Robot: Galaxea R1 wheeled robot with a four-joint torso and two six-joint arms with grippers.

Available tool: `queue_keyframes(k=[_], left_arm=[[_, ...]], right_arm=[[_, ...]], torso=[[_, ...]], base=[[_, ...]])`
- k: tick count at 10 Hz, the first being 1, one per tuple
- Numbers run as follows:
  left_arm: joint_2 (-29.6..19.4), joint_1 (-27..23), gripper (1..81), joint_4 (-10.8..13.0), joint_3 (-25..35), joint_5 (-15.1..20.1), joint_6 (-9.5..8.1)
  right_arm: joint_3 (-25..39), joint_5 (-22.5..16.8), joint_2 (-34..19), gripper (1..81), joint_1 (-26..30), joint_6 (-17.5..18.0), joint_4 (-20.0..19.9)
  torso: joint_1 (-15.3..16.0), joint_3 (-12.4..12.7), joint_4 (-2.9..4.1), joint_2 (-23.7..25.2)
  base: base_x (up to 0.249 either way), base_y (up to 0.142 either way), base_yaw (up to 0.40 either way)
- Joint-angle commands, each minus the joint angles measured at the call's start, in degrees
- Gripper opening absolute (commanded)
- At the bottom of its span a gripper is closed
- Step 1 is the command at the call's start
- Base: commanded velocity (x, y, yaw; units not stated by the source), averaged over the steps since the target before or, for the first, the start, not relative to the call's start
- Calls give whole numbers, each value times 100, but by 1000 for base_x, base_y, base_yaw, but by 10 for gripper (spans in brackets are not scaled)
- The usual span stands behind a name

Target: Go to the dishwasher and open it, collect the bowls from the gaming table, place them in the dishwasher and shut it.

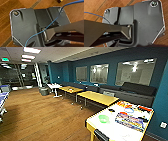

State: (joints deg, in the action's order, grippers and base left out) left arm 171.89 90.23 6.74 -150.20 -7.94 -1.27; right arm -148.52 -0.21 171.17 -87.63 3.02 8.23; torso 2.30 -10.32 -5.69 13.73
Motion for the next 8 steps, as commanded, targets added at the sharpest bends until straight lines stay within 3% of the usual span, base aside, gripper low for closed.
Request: queue_keyframes(k=[1, 8], left_arm=[[-5, -247, 811, 82, 17, 249, 39], [-5, -247, 811, 82, 17, 249, 39]], right_arm=[[43, -287, -10, 811, 320, -12, 56], [43, -287, -19, 811, 311, -12, 47]], torso=[[0, 0, 0, 0], [0, 0, 0, 0]], base=[[143, 68, 0], [142, 67, 0]])
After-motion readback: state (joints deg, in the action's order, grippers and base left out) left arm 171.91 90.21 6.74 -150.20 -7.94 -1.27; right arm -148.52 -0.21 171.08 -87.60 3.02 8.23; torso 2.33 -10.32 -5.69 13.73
